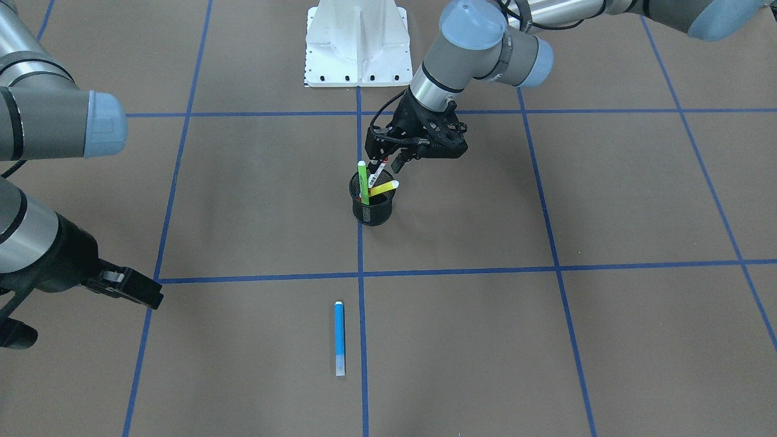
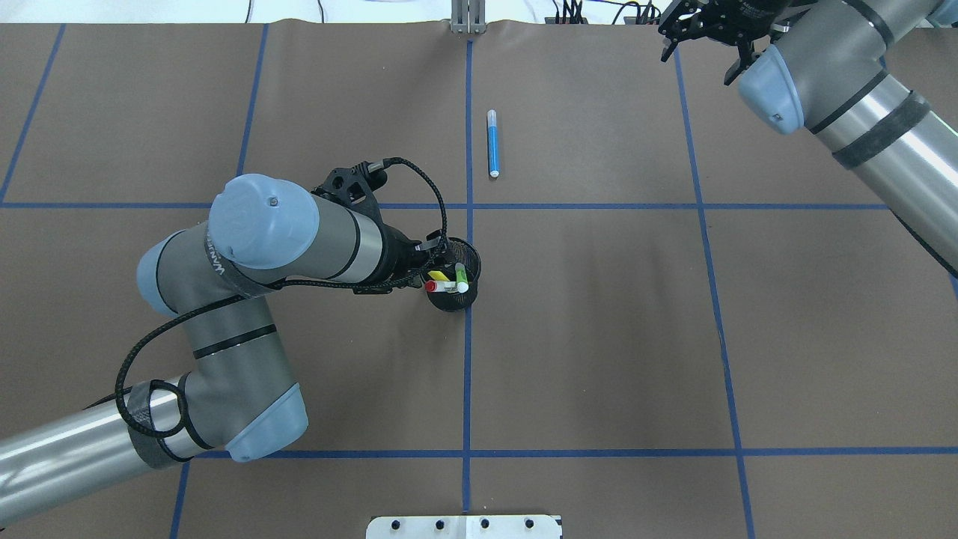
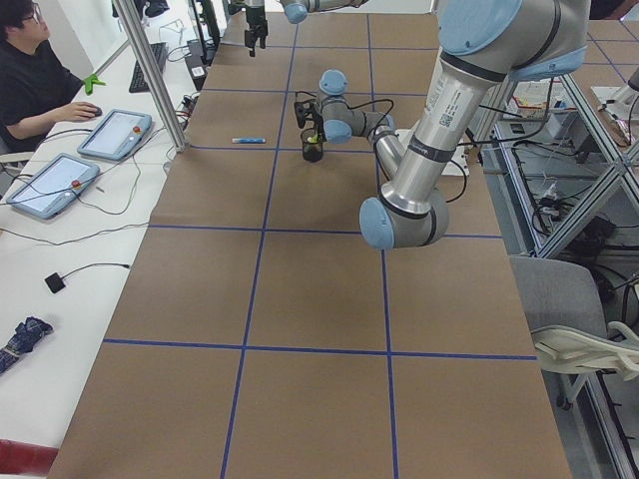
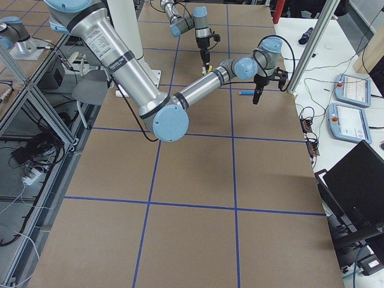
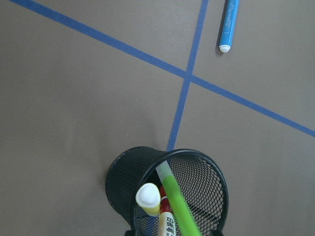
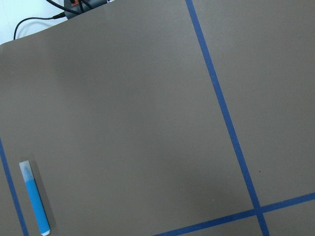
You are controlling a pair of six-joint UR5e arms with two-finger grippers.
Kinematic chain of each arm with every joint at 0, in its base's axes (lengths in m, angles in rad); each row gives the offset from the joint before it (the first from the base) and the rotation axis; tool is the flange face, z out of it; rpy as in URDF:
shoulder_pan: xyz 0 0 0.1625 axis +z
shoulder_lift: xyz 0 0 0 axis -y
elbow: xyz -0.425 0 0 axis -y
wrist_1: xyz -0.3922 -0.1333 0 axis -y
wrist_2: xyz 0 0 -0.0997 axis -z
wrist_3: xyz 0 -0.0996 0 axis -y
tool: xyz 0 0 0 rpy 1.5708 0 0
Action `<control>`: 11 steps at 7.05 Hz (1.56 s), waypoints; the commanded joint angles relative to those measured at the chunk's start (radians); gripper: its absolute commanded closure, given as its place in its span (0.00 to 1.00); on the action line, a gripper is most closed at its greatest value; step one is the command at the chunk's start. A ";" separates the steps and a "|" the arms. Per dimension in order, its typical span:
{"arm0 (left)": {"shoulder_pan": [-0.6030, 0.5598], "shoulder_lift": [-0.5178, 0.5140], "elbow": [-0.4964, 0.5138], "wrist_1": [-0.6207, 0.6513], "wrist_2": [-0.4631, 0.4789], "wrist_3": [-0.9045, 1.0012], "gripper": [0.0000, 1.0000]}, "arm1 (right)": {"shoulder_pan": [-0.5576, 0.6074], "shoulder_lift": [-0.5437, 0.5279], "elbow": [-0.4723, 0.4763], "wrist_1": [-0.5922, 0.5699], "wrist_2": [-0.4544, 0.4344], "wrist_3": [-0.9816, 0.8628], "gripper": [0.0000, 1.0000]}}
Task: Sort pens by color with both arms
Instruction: 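Close the left gripper on the red-capped white marker in the cup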
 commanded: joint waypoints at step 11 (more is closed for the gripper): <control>-0.001 0.015 -0.105 0.075 -0.003 -0.009 1.00 | 0.001 0.000 0.004 -0.001 0.000 -0.012 0.00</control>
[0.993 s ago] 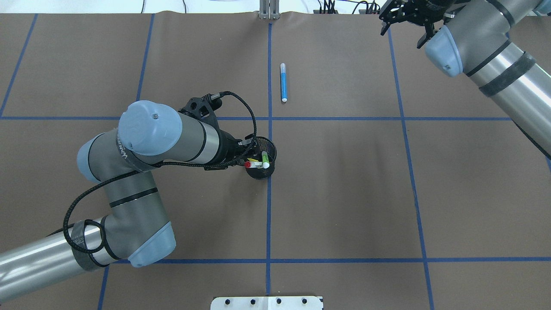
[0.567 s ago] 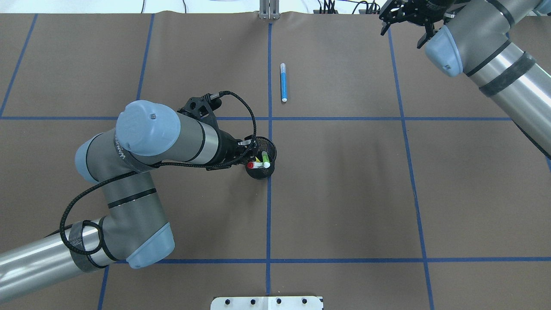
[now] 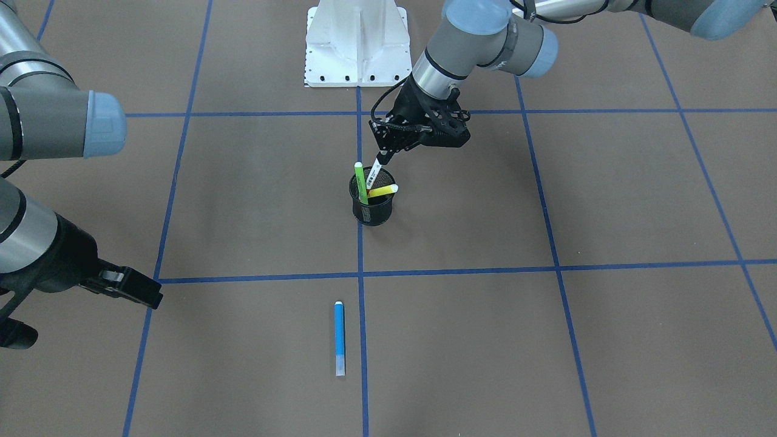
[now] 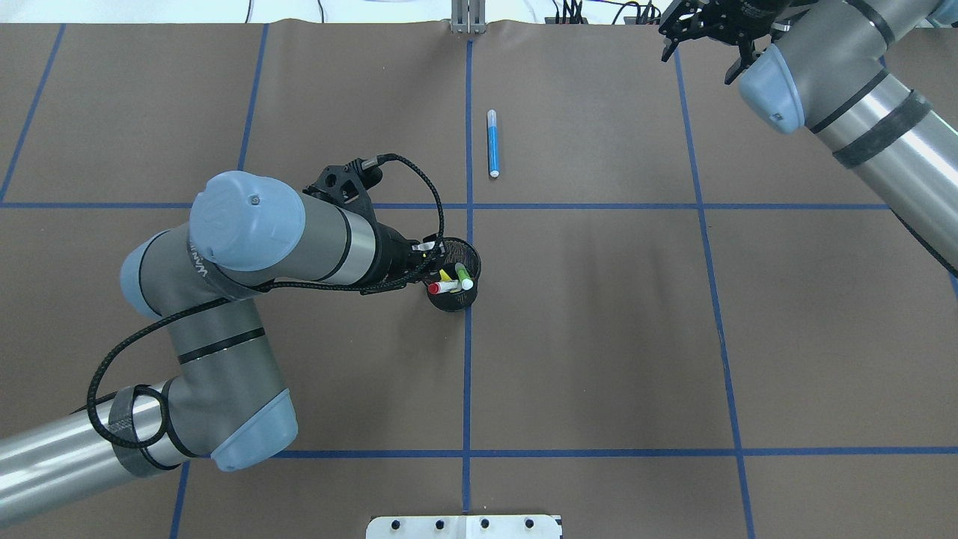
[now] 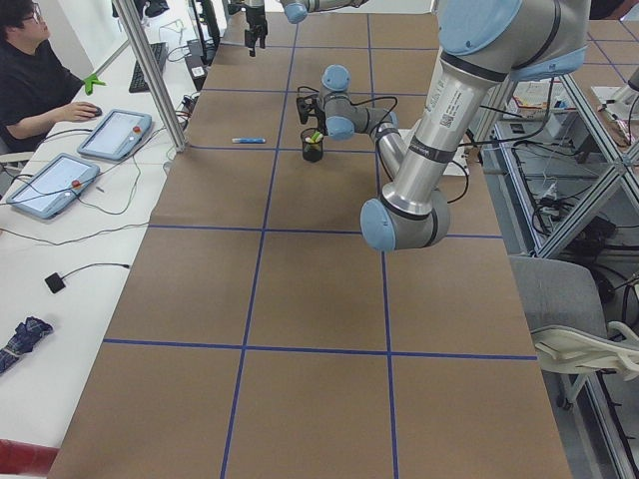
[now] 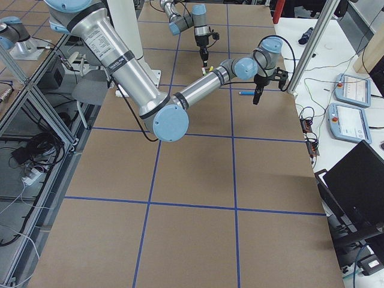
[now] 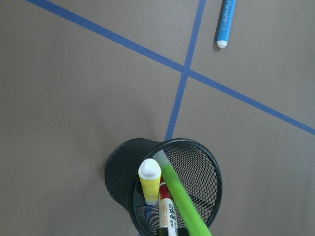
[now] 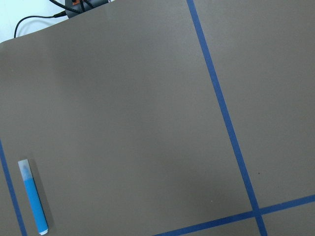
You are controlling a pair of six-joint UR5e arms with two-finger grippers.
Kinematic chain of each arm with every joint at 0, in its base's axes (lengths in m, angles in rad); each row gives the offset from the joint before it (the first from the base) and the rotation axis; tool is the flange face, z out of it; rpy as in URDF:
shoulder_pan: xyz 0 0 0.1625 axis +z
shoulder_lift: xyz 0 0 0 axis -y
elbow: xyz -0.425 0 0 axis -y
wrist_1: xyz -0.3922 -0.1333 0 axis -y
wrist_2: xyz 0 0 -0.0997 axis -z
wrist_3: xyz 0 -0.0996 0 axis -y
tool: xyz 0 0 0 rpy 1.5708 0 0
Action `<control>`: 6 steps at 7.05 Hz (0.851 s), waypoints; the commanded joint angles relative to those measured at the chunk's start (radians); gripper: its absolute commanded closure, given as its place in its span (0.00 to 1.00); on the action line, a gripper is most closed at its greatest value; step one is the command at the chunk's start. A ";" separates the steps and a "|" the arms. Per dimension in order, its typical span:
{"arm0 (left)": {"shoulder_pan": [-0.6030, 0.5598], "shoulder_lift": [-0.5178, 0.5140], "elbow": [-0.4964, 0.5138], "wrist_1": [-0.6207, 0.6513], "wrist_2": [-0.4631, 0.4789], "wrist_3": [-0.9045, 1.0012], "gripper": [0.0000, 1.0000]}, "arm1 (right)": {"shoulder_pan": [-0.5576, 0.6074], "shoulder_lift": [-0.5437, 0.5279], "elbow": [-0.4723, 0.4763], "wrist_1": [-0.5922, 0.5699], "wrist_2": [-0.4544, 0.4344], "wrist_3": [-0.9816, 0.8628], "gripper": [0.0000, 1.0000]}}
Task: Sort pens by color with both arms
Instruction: 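Close the left gripper on the red-capped white marker in the cup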
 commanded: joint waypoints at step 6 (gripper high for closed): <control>0.009 -0.014 0.040 0.038 0.007 0.002 0.24 | 0.000 -0.009 0.004 0.002 0.000 0.000 0.00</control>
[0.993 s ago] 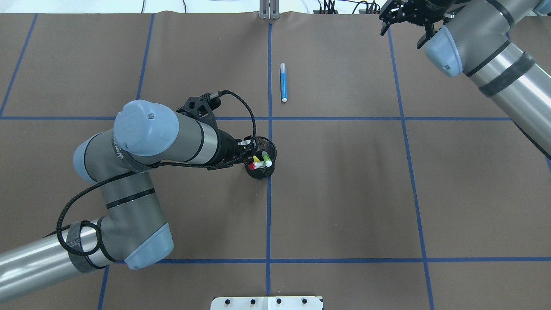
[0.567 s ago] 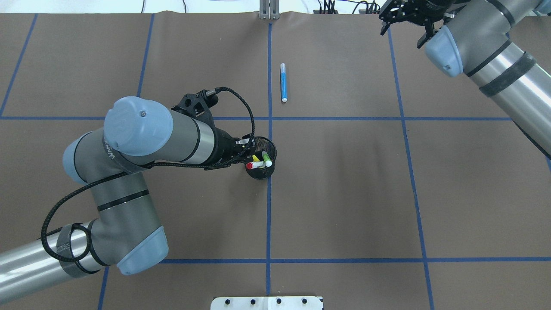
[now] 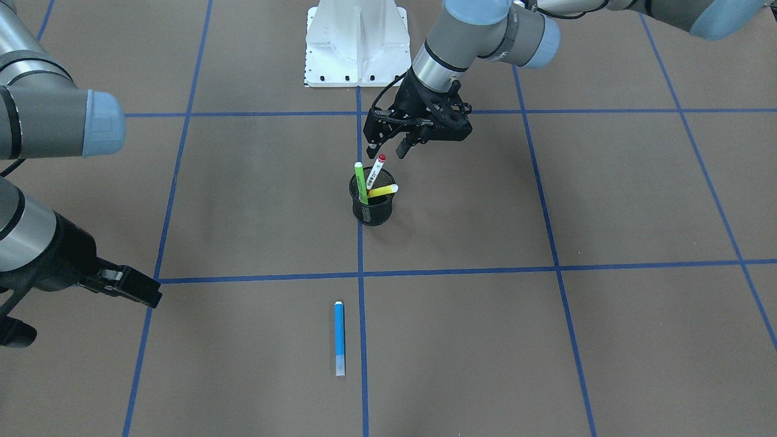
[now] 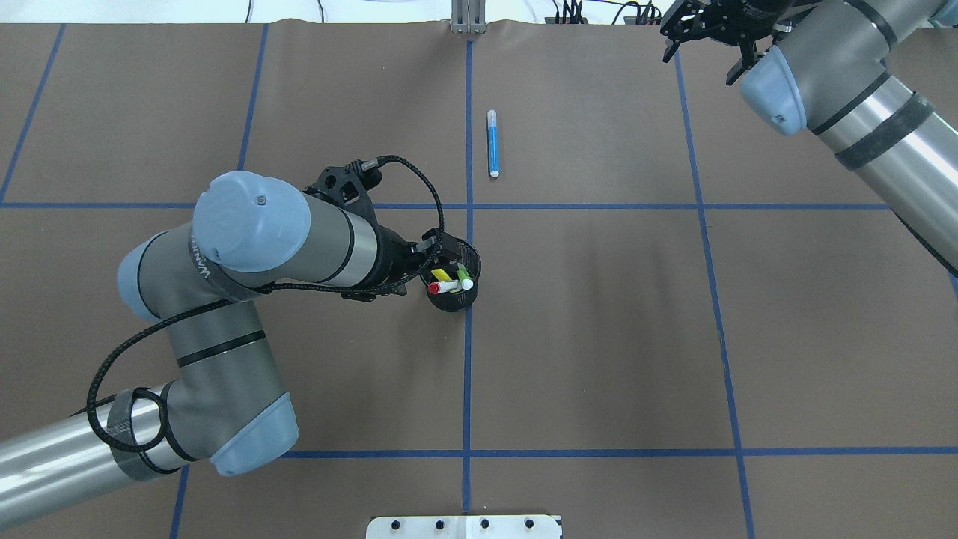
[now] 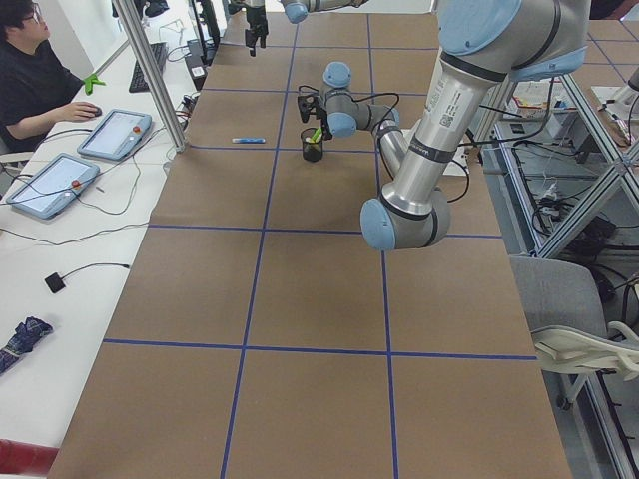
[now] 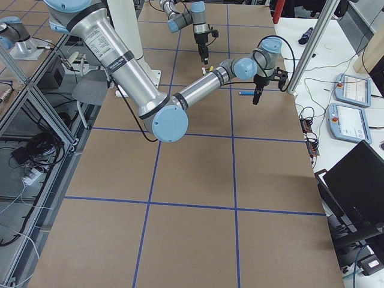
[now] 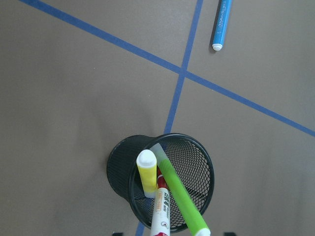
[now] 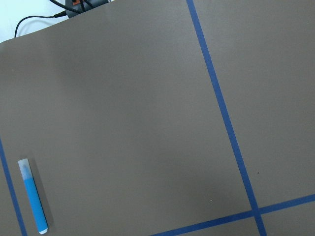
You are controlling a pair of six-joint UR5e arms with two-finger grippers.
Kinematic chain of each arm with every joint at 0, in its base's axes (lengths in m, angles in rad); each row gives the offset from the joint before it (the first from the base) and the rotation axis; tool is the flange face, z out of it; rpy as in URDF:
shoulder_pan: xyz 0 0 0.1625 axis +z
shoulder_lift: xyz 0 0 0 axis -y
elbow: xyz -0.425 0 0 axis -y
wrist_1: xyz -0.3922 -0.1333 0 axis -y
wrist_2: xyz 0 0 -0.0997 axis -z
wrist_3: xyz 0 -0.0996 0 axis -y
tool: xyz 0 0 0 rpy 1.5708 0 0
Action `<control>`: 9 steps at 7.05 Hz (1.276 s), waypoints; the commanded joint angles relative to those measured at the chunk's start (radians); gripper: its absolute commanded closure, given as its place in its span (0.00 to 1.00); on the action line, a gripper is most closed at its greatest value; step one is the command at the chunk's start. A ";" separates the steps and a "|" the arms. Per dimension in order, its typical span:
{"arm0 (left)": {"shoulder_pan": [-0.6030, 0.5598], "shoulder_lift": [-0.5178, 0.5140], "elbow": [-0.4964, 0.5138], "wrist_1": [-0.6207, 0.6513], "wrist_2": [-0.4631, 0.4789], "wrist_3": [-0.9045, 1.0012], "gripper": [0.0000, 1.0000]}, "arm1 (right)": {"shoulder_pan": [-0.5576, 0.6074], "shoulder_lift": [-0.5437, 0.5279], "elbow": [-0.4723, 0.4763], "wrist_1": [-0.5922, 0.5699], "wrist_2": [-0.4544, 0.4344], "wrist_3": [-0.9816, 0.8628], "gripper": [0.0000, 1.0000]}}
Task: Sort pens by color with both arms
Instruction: 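Close the left gripper on the red-capped white marker in the cup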
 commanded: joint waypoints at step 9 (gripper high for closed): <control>0.011 -0.007 0.034 -0.007 -0.004 0.000 0.54 | 0.000 -0.002 0.000 0.000 0.004 -0.002 0.00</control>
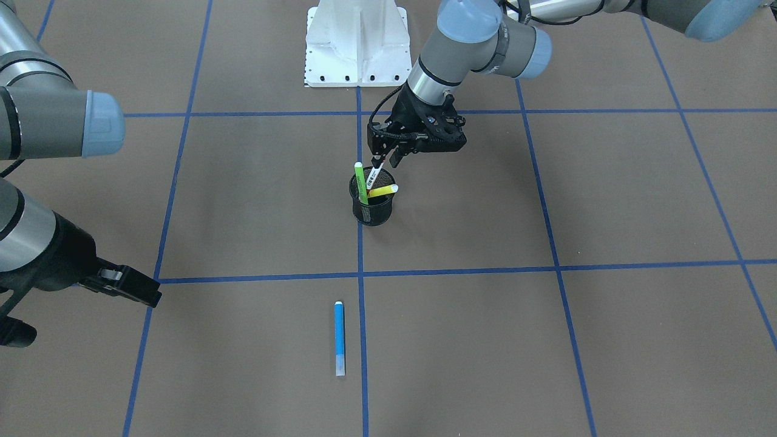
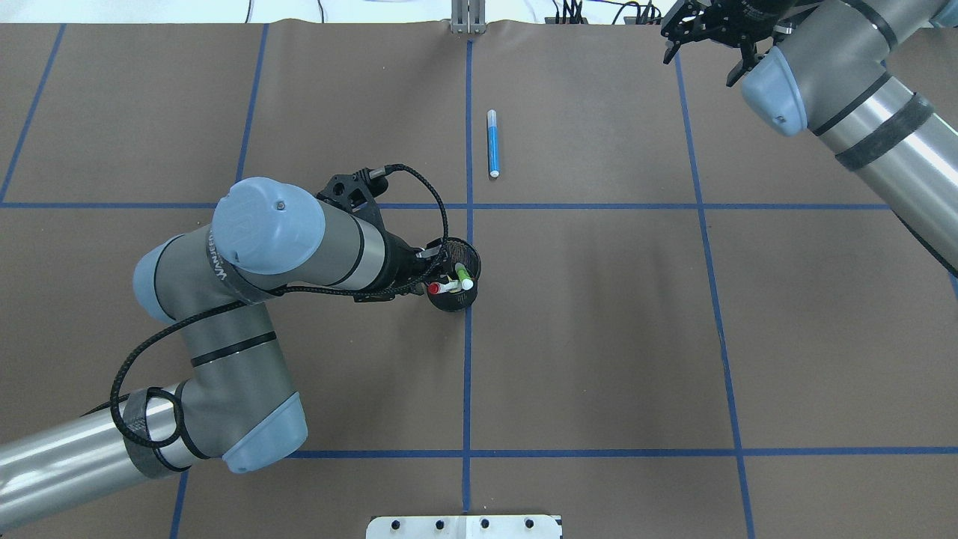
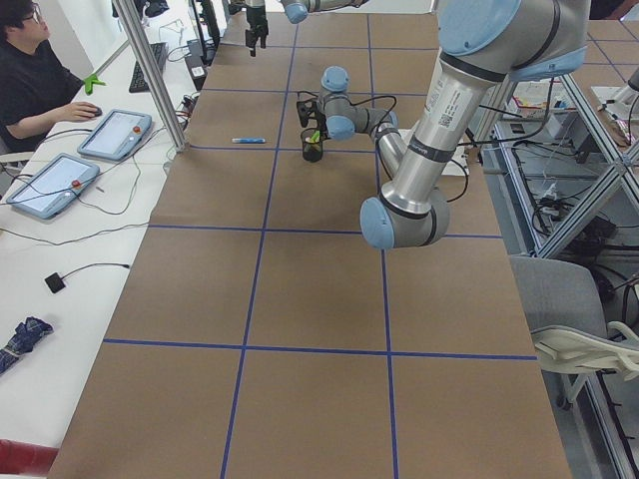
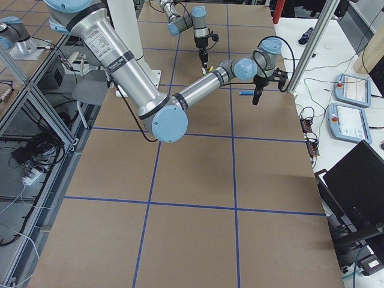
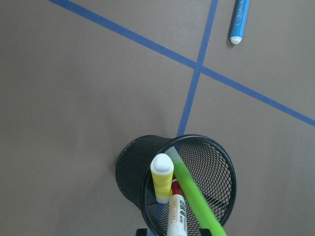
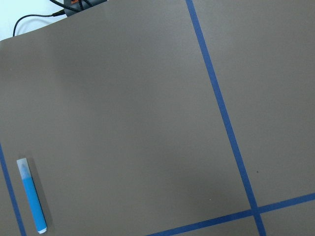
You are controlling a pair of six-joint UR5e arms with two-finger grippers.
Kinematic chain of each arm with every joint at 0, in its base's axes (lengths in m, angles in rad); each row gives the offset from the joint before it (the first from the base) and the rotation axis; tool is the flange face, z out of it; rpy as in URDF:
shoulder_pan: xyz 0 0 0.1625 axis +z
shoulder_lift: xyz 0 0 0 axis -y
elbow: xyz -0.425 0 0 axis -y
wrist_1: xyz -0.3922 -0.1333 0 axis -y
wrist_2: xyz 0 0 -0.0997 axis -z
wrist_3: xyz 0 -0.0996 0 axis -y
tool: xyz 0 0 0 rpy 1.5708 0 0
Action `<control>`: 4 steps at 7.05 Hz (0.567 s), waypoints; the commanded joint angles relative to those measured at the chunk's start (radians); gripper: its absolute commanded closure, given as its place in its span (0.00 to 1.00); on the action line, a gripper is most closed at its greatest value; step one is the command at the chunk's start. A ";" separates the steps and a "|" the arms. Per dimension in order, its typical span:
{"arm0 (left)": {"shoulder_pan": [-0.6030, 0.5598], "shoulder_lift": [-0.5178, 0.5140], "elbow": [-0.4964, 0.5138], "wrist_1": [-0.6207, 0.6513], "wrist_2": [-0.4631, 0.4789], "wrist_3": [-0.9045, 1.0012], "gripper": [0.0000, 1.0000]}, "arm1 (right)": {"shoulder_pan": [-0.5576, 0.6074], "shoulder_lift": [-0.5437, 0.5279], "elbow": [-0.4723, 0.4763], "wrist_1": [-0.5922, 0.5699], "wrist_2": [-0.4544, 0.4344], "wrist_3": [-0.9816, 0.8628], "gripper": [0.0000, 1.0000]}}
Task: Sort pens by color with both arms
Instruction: 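Close the left gripper on the red-capped white marker in the cup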
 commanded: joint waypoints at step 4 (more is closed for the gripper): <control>0.015 -0.009 0.012 0.000 0.000 -0.002 0.55 | 0.002 -0.008 0.000 0.000 0.001 -0.002 0.00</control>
